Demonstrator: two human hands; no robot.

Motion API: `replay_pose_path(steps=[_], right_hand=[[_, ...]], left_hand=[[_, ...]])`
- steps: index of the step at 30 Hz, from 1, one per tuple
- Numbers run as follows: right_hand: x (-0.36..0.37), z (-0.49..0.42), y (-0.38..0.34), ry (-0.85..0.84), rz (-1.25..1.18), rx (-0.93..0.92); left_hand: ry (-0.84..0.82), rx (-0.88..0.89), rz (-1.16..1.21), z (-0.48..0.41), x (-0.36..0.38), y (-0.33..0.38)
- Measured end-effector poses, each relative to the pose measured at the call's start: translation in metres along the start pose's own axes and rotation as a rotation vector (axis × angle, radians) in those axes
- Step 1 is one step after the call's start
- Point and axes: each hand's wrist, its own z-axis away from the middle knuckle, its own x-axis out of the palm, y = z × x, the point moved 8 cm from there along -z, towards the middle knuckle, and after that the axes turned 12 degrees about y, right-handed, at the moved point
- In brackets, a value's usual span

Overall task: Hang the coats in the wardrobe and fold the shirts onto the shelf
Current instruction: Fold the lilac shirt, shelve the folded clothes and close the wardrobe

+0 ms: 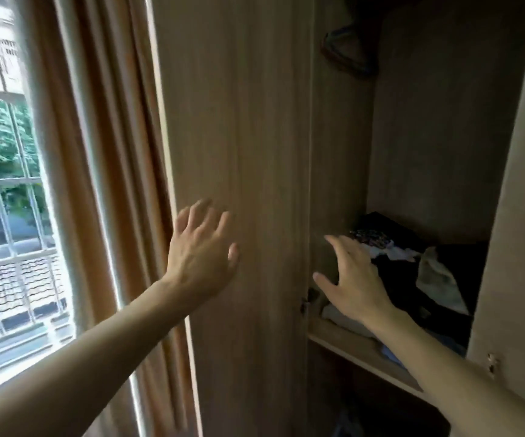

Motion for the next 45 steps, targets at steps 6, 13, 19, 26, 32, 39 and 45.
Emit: replay_pose_path(steps=[6,13,19,26,32,39,45], right_hand=[[0.029,0.003,-0.069,-0.025,-0.011,0.002],[0.036,0.019,-0.101,-0.015,0.064,-0.021],[0.024,0.043,-0.090,-0.019,0.110,0.038],[0.012,0.053,-0.095,-0.061,0.116,0.045],[0.007,0.072,-0.085,-0.084,0.170,0.041],[-0.012,0.087,-0.044,-0.116,0.189,0.158],[-0.051,0.088,0.011,-0.086,0.191,0.255]], left_hand=[[0.087,-0.174,0.090,0.003,-0.027,-0.099],[-0.125,-0.264,0.521,0.008,0.027,-0.117],[-0.043,-0.181,0.746,0.019,0.038,-0.104],[-0.139,-0.035,1.012,0.030,0.029,-0.047],[-0.091,-0.024,1.145,0.027,0.016,0.012],[-0.022,-0.013,1.130,0.014,0.014,0.084],[0.034,0.002,1.044,-0.006,0.024,0.151]])
